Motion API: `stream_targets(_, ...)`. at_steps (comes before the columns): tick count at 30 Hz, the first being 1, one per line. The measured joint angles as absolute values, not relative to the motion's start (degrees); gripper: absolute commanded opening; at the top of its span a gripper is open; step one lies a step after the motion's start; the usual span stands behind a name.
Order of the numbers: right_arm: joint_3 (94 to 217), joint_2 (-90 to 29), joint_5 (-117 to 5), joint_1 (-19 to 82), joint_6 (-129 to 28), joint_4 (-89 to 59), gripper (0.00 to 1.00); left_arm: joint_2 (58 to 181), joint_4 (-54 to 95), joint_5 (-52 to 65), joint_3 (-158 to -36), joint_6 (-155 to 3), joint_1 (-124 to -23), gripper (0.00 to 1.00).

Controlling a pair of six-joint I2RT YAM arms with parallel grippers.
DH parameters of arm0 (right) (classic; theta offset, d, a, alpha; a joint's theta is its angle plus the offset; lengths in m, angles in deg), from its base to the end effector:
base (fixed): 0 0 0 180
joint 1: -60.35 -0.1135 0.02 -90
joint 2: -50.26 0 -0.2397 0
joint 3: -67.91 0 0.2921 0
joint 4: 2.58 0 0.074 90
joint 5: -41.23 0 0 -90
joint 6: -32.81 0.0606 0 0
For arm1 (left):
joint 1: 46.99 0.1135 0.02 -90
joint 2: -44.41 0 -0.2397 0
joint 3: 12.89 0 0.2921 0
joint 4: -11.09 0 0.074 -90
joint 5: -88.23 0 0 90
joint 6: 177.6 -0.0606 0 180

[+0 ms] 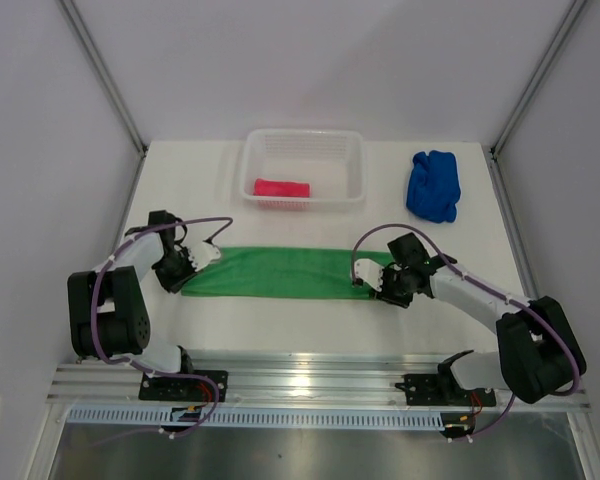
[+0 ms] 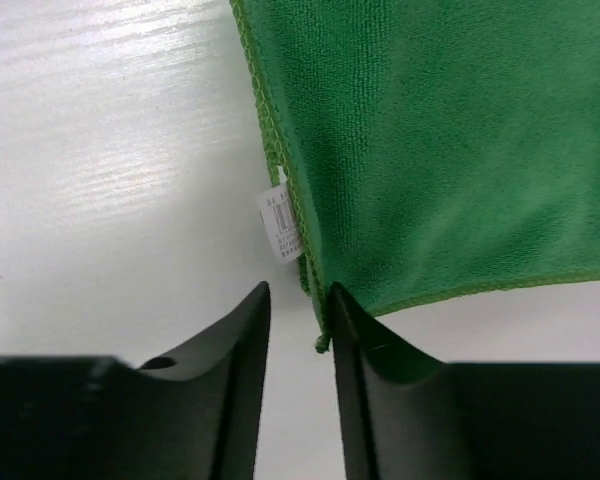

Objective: Roll the towels
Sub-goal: Fold the towel

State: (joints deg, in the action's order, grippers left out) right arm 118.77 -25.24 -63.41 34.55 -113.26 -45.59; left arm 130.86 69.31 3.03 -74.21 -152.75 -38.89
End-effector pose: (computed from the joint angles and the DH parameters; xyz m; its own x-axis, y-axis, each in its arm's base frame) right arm 0.2418 0.1339 0.1011 -0.0436 -0.9127 -0.4062 -0.9742 0.1289 -0.1850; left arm 0.2830 0.0352 0.0952 -0.5320 0.8376 -0.1241 0.8373 0.5422 0.0702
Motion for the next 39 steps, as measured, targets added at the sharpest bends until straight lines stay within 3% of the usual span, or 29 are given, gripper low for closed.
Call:
stream_targets(2, 118.77, -25.94, -62.92, 34.07, -112.69, -45.41, 0.39, 130.86, 69.35, 2.81, -73.86, -153.19, -38.85, 0.35)
stream_targets(3, 118.77, -26.03, -62.66, 33.9, -112.52, -45.39, 0.41, 130.86, 69.44, 2.72, -73.75, -153.51, -38.8, 0.38)
stream_targets(9, 119.78, -24.7, -61.85, 34.66, -110.42, -47.51, 0.46, 129.81, 70.95, 2.78, -73.49, -153.67, -38.69, 0.43)
stream_targets(10, 120.54, -23.93, -61.9, 34.88, -109.74, -48.54, 0.54, 129.16, 71.71, 2.87, -73.53, -153.69, -38.69, 0.45)
stream_targets(14, 124.71, -19.98, -63.71, 36.26, -106.07, -51.01, 0.6, 126.14, 77.72, 4.03, -75.65, -153.8, -38.58, 0.48)
stream_targets(15, 125.92, -19.56, -64.56, 36.5, -104.8, -50.99, 0.59, 125.62, 79.8, 4.69, -76.79, -153.69, -38.54, 0.47)
stream_targets(16, 127.25, -19.02, -65.42, 37.13, -102.92, -50.79, 0.48, 125.35, 81.46, 5.17, -77.97, -153.6, -38.54, 0.47)
stream_targets(18, 129.46, -19.78, -66.97, 38.05, -98.22, -48.52, 0.16, 125.18, 83.82, 6.52, -80.9, -152.38, -38.54, 0.42)
stream_targets(19, 130.18, -20.92, -67.51, 38.53, -95.18, -46.42, 0.0, 125.24, 84.0, 7.18, -82.34, -150.69, -38.56, 0.34)
stream_targets(22, 131.99, -26.69, -68.83, 40.08, -85.59, -40.17, 0.0, 126.16, 82.16, 8.01, -84.79, -145.14, -39.35, 0.33)
stream_targets(24, 132.41, -32.15, -68.63, 40.72, -80.74, -36.08, 0.0, 127.3, 79.1, 7.42, -84.5, -141.05, -41.25, 0.37)
stream_targets(30, 132.41, -44.57, -64.76, 41.07, -73.2, -31.62, 0.0, 132.81, 70.68, 1.71, -77.23, -134.65, -49.66, 0.39)
stream_targets(39, 137.11, -50.38, -60.26, 44.87, -63.6, -28.41, 0.0, 137.55, 68.22, -4.41, -76.66, -131.02, -50.25, 0.39)
